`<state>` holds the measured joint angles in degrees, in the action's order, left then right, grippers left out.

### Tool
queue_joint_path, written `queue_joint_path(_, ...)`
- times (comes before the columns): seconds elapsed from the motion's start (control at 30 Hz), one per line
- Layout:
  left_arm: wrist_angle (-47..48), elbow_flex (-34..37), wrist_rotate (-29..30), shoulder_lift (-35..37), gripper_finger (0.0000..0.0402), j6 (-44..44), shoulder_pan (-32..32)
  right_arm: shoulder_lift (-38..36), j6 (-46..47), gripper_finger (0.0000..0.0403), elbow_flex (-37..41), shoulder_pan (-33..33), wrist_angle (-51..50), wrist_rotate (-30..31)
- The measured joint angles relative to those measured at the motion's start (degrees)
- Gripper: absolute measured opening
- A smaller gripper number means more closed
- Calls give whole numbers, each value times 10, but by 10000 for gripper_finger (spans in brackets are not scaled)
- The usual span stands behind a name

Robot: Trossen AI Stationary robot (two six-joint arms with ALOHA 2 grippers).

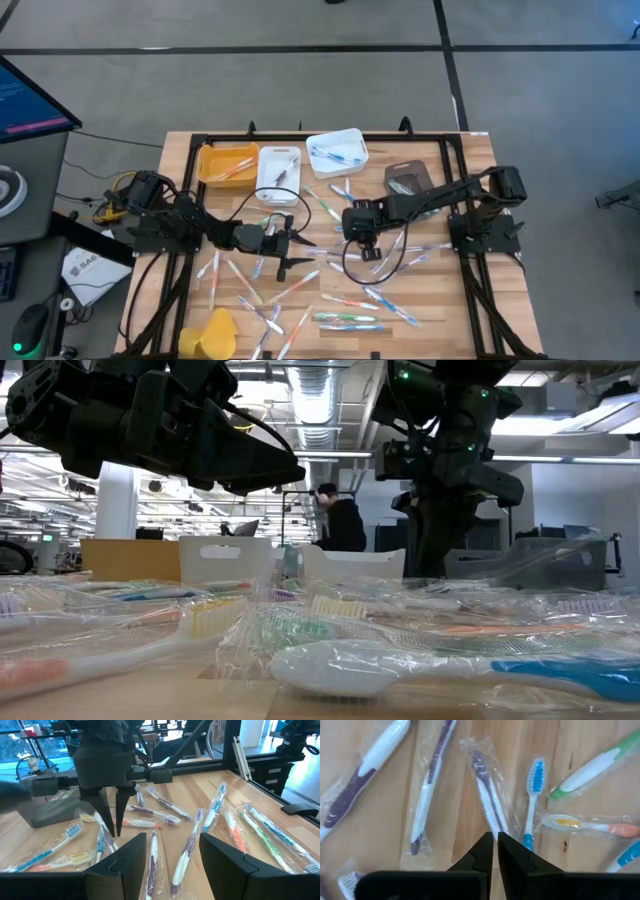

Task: Pick & Place Toothbrushes
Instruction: Put the purple toothbrush into the left white bin

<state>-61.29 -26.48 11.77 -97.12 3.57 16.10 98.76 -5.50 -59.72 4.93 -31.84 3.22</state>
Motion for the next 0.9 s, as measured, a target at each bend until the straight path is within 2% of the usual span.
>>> queue_joint_path(0.27, 0, 0, 0, 0, 176, 0, 0, 0, -5, 71, 0, 0, 2, 0)
queue_joint_path(0.63, 0, 0, 0, 0, 176, 0, 0, 0, -5, 106, 12, 0, 35, 0)
queue_joint_path(0.9, 0, 0, 0, 0, 176, 0, 0, 0, 8, 150, 28, -2, 46, 0)
